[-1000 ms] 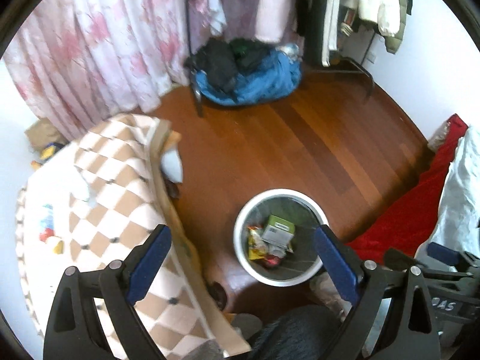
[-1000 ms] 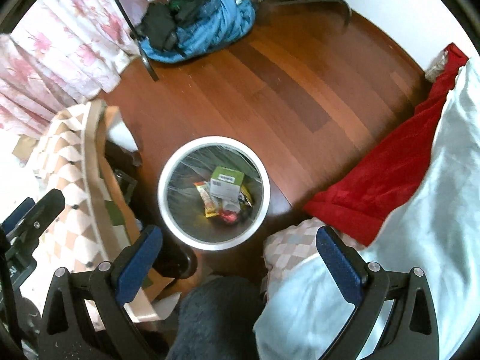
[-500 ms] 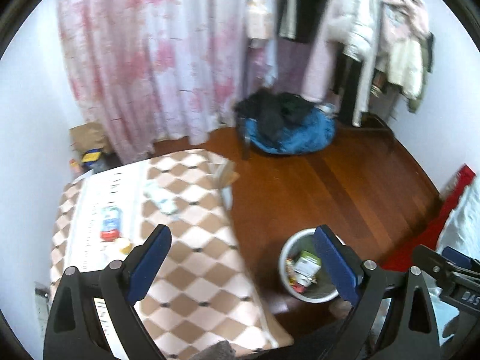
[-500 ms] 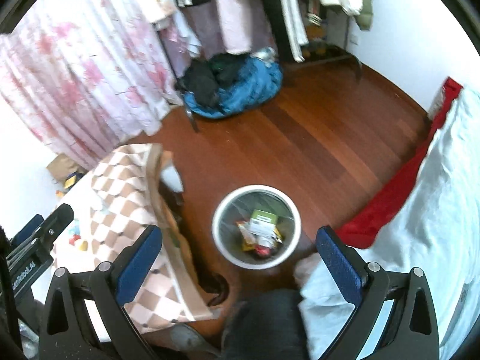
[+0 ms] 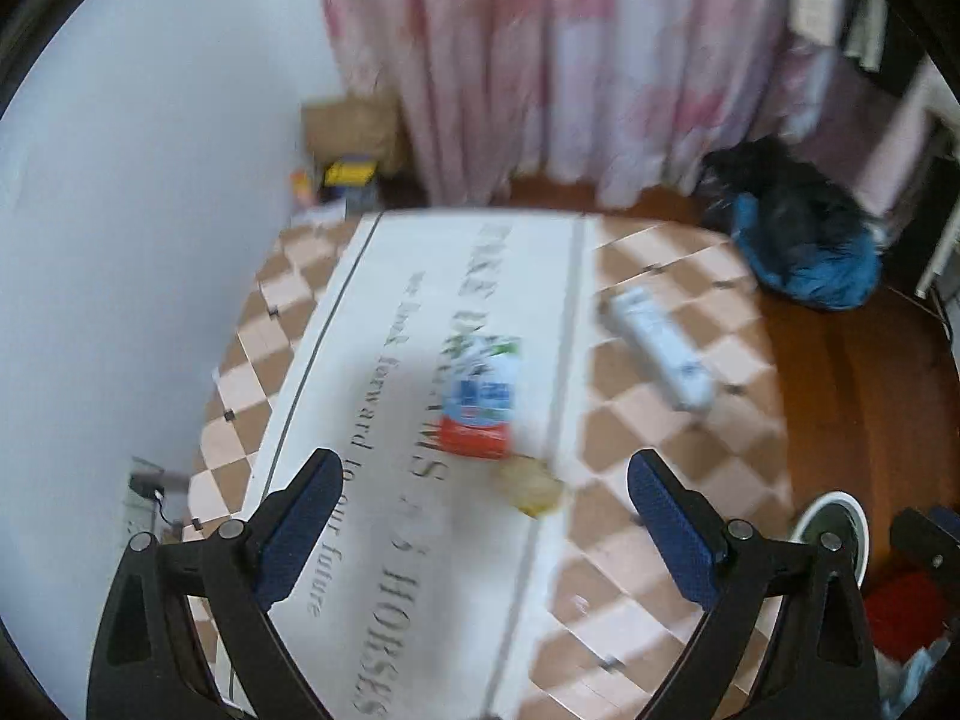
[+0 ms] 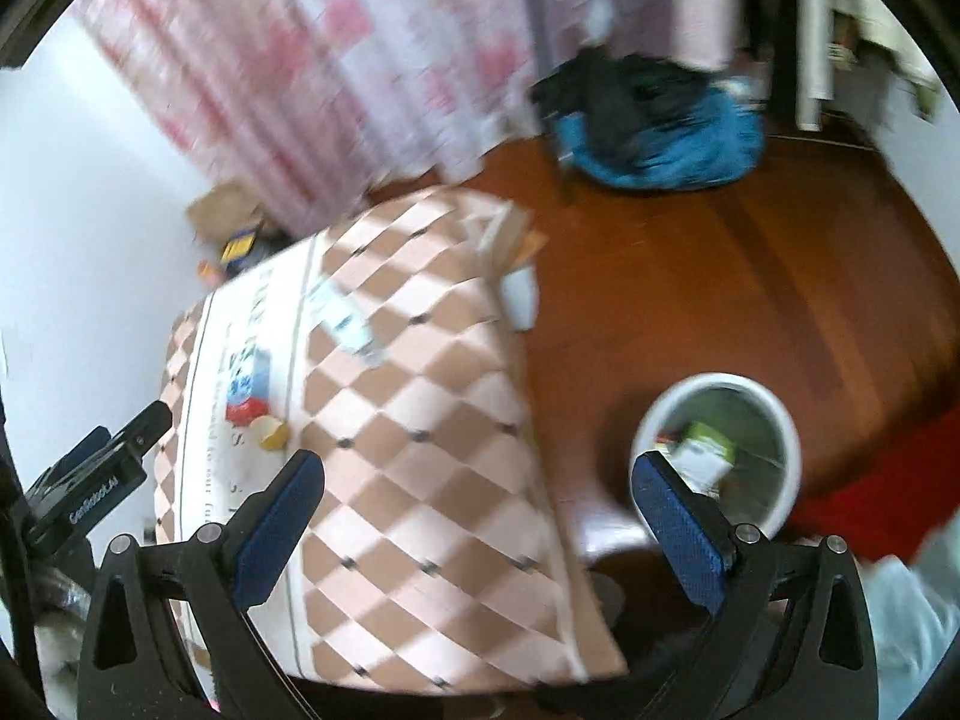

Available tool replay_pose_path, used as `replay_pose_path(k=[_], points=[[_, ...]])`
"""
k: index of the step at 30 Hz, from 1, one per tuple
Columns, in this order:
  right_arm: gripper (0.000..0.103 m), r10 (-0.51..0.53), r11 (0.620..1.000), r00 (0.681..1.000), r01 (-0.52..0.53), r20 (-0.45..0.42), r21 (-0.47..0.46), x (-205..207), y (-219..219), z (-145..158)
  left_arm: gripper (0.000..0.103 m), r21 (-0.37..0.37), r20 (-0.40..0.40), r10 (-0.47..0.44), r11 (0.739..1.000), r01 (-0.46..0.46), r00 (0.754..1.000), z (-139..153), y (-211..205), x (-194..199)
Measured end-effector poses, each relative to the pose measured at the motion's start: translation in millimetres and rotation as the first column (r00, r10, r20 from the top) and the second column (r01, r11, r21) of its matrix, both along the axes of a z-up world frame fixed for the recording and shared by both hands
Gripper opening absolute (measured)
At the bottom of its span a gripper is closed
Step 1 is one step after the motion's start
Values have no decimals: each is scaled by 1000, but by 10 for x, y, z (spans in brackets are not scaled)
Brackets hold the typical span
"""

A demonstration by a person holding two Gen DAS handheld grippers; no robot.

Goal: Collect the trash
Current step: 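Grasp the DHA Pure Milk carton with the left tool while the right tool grasps the white box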

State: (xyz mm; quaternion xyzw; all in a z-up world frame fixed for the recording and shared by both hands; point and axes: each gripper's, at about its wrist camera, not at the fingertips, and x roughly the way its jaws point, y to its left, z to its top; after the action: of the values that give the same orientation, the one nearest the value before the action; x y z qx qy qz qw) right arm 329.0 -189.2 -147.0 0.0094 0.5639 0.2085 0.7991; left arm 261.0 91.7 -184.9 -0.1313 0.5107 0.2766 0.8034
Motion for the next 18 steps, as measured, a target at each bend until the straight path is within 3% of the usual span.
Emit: replay_pose_path(k=[4,8,14,18], points=[[102,115,992,992,-117,-50,-37,362,857,-444,96,-78,-62,7,997,-12,998,-415,458,195],[78,203,972,976,-211,-81,-107,744,1631,-859,96,-159,-118,-26,987,7,993,-814,657,423],[69,279,936,950,-301,-137,-184,1089,2322,-1333,96,-219,-132,-53,975,23,990,-1051,743,572],[48,305,916,936,-338,-176,-215,1163,2504,-1528,96,-230,-130,-74,972,42,989,-1093,673,597]])
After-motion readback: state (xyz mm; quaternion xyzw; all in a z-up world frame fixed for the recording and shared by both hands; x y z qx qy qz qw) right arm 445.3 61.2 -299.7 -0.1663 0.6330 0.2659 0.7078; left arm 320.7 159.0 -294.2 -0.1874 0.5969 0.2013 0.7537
